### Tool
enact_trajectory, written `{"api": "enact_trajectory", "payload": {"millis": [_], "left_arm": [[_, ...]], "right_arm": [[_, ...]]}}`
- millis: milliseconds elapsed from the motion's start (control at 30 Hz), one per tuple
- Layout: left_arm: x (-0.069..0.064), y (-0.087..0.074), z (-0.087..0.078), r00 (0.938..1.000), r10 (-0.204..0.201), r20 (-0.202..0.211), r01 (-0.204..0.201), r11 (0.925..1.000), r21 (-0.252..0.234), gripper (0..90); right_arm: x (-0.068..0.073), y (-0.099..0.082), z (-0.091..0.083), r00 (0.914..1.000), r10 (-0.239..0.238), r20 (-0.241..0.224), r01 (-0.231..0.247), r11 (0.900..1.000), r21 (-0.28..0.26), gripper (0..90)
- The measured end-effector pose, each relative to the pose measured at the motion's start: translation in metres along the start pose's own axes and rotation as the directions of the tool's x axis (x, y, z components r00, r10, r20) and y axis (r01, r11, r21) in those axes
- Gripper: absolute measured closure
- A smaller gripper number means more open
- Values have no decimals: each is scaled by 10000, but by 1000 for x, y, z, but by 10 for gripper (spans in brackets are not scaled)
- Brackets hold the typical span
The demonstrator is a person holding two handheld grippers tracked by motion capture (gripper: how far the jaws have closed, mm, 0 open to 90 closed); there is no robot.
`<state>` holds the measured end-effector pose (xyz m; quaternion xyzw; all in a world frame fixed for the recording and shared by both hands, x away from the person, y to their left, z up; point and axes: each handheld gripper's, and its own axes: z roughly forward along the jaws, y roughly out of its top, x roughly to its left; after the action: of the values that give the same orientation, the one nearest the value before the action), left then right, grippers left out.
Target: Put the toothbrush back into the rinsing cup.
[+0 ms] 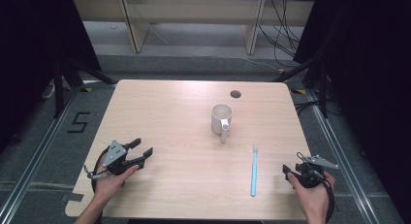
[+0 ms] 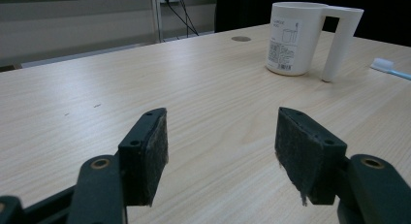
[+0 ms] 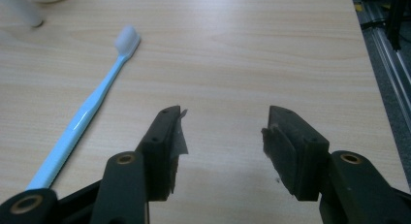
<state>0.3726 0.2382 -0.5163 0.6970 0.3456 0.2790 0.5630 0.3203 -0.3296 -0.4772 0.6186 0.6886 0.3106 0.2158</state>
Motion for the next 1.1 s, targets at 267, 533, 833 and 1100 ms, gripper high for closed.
{"api": "enact_trajectory", "payload": {"millis": [267, 533, 833, 1100], "left_arm": [[-1, 0, 1, 9999, 75, 74, -75, 10000, 50, 358], [-6, 3, -4, 9997, 149, 208, -149, 9999, 13, 352], [-6, 3, -3, 9994, 210, 289, -209, 9998, -35, 352], [-6, 3, -2, 9991, 290, 319, -288, 9996, -70, 352]], "right_arm": [[4, 14, -4, 9956, -922, 196, 900, 9917, 922, 538], [18, 30, -6, 9994, -338, 50, 311, 9608, 2753, 634], [28, 44, -9, 9995, 318, 86, -324, 9062, 4216, 687], [29, 44, 3, 9999, 127, 38, -129, 8692, 4943, 692]]}}
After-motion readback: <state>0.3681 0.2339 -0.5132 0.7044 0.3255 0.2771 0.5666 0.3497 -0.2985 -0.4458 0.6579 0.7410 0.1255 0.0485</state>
